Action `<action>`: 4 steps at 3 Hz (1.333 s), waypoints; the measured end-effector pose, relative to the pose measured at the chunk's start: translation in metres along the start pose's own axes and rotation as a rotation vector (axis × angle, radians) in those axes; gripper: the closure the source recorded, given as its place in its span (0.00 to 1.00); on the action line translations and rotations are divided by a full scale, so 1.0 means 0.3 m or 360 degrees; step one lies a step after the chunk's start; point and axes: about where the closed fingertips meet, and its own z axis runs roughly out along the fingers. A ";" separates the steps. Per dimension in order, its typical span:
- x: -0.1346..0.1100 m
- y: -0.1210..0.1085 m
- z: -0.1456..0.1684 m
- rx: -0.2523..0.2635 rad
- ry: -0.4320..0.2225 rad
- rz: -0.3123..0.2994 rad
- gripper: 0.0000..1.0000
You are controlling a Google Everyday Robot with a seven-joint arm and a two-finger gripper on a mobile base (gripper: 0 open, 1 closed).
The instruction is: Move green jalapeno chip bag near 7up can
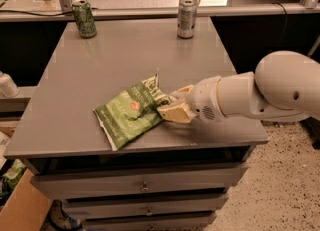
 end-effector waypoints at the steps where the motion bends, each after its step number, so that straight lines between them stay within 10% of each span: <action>1: -0.060 -0.093 -0.097 0.0145 -0.0079 0.0029 1.00; 2: -0.144 -0.214 -0.223 0.0355 -0.0184 0.0070 1.00; 4: -0.105 -0.266 -0.225 0.0424 -0.0266 0.0089 1.00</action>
Offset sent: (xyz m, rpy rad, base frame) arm 0.0703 -0.1065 0.1149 0.1090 -0.1975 -0.3694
